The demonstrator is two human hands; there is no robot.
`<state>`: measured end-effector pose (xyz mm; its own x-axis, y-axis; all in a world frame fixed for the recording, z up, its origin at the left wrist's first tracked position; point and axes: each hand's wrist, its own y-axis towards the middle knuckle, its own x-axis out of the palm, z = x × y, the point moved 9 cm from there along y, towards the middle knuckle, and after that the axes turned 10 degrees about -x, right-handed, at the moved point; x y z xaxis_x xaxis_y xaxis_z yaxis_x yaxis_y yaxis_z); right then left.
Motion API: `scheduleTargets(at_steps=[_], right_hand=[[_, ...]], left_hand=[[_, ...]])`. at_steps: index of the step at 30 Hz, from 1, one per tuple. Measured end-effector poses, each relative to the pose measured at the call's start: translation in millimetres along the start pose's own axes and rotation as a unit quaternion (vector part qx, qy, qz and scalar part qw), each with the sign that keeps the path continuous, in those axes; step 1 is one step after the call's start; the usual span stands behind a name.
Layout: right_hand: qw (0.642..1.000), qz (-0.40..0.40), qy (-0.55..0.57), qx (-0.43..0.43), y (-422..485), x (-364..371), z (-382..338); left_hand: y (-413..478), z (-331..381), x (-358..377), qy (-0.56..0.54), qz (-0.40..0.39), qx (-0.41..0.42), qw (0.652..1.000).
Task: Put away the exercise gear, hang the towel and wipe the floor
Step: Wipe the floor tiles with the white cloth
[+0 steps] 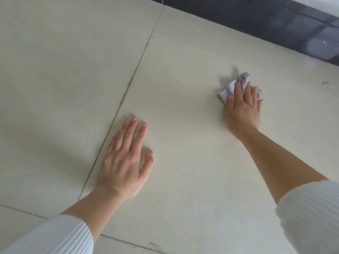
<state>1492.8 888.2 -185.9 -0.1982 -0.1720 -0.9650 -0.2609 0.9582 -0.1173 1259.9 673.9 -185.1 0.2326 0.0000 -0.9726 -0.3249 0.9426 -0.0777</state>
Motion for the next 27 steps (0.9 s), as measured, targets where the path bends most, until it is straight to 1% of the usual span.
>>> scheduleTargets(at_steps=[1, 2, 4, 6, 8, 12, 15, 17, 19, 22, 24, 25, 26, 27], right_hand=[[1.000, 0.005, 0.005, 0.007, -0.8, 2.3, -8.7], [1.000, 0.003, 0.005, -0.004, -5.2, 5.0, -18.2], [0.997, -0.009, -0.010, -0.077, -24.5, 10.1, -43.0], [0.986, -0.028, -0.020, -0.163, -50.7, 16.4, -68.3], [0.976, -0.042, -0.008, -0.214, -83.7, 23.7, -86.7], [0.966, -0.046, 0.039, -0.252, -154.1, 36.3, -108.8], [0.960, -0.045, 0.039, -0.274, -214.7, 46.7, -118.6], [0.951, -0.052, 0.034, -0.304, -261.8, 53.6, -125.6], [0.929, -0.069, 0.015, -0.364, -315.9, 64.3, -132.7], [0.866, -0.109, -0.017, -0.487, -381.7, 72.7, -133.4], [0.829, -0.132, -0.058, -0.540, -381.8, 70.3, -121.4], [0.825, -0.132, -0.084, -0.543, -367.1, 68.1, -113.0], [0.838, -0.117, -0.111, -0.522, -342.5, 64.7, -100.8], [0.864, -0.088, -0.142, -0.474, -309.7, 58.2, -86.1]], left_hand=[[-0.2, 0.0, -0.5, -0.001, 0.003, 0.001, 1.000], [-0.3, 0.2, -0.7, -0.002, 0.004, 0.002, 1.000], [-0.3, 0.2, -1.3, -0.005, 0.006, 0.001, 1.000], [1.2, -0.3, -1.5, -0.008, 0.009, 0.000, 1.000], [1.4, 0.0, -0.8, -0.008, 0.014, 0.003, 1.000], [1.8, -0.1, -0.1, -0.006, 0.025, 0.007, 1.000], [0.1, 1.8, 0.3, 0.000, 0.035, 0.025, 0.999], [-0.1, 3.7, 2.4, 0.009, 0.032, 0.034, 0.999], [-5.9, 3.0, 5.2, 0.010, 0.020, 0.037, 0.999], [-33.9, 2.0, 9.6, 0.005, 0.000, 0.061, 0.998], [-59.2, 3.2, 8.5, 0.009, -0.005, 0.101, 0.995], [-69.5, 2.7, 7.4, 0.014, -0.008, 0.120, 0.993], [-77.3, 1.1, 7.1, 0.022, -0.014, 0.137, 0.990], [-82.3, -0.9, 7.4, 0.030, -0.023, 0.148, 0.988]])
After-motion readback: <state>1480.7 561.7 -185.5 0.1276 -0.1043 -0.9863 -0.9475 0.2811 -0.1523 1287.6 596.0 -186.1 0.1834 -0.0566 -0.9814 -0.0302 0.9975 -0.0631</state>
